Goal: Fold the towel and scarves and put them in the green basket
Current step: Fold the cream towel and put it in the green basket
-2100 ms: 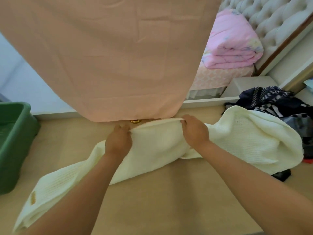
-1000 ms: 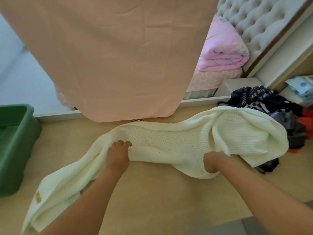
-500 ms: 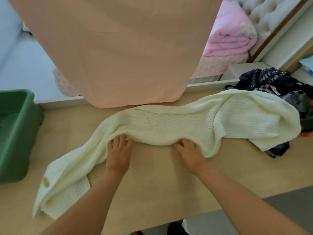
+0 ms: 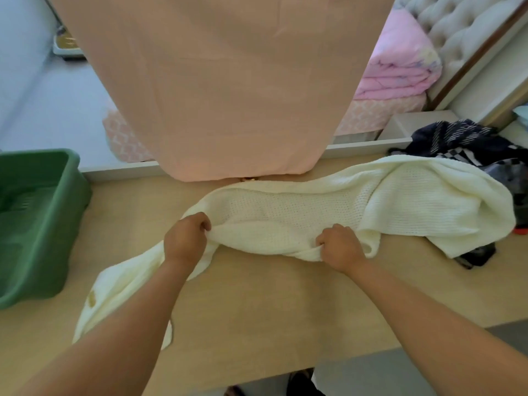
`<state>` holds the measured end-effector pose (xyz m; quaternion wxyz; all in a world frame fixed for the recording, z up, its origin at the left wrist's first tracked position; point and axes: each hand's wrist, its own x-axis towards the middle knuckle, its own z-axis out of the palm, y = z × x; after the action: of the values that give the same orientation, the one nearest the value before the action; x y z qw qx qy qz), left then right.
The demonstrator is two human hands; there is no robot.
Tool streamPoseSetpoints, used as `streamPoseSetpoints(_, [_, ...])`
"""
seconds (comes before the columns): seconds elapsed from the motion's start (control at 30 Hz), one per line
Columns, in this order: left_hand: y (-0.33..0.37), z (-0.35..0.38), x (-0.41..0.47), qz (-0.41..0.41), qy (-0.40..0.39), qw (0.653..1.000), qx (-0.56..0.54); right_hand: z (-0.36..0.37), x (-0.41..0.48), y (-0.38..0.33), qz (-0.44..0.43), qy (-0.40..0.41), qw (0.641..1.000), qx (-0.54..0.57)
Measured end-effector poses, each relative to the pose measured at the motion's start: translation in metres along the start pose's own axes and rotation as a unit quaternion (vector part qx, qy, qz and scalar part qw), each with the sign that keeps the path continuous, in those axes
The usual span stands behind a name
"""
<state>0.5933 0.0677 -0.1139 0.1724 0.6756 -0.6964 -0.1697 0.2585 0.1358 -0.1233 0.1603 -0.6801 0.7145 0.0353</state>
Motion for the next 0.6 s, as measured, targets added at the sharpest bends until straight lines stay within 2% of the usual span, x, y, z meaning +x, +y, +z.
streamPoseSetpoints(0.07, [-0.005, -0.015, 0.007, -0.037, -0.048, 0.998, 0.023, -0.015, -0.004, 0.004, 0.044, -0.103, 0.992, 0.051])
streamPoseSetpoints(0.13, [-0.010, -0.023, 0.009, -0.059, -0.158, 0.977, 0.130, -0.025, -0.012, 0.006, 0.088, -0.225, 0.968, 0.063])
streamPoseSetpoints(0.2, [-0.009, -0.021, 0.002, -0.060, -0.238, 0.941, 0.232, -0.023, -0.020, 0.009, 0.119, -0.294, 0.948, 0.028])
streamPoseSetpoints(0.27, [-0.002, -0.011, -0.010, -0.024, -0.248, 0.931, 0.268, -0.022, -0.024, 0.008, 0.109, -0.336, 0.935, 0.021])
streamPoseSetpoints(0.3, [0.003, -0.006, -0.015, 0.009, -0.228, 0.938, 0.259, -0.020, -0.024, 0.007, 0.091, -0.338, 0.936, 0.038])
streamPoseSetpoints(0.37, [0.013, 0.008, -0.025, 0.064, -0.202, 0.962, 0.172, -0.013, -0.021, 0.003, 0.069, -0.256, 0.960, 0.087])
streamPoseSetpoints(0.4, [0.017, 0.017, -0.030, 0.083, -0.220, 0.964, 0.128, -0.010, -0.021, -0.001, 0.059, -0.200, 0.975, 0.083])
streamPoseSetpoints(0.47, [0.025, 0.031, -0.038, 0.082, -0.323, 0.937, 0.109, -0.004, -0.020, -0.008, 0.044, -0.145, 0.988, 0.042])
streamPoseSetpoints(0.53, [0.027, 0.045, -0.041, 0.040, -0.411, 0.900, 0.142, 0.004, -0.023, -0.012, 0.068, -0.183, 0.981, 0.009])
streamPoseSetpoints(0.6, [0.025, 0.056, -0.038, 0.006, -0.424, 0.892, 0.156, 0.011, -0.025, -0.008, 0.105, -0.238, 0.965, 0.013])
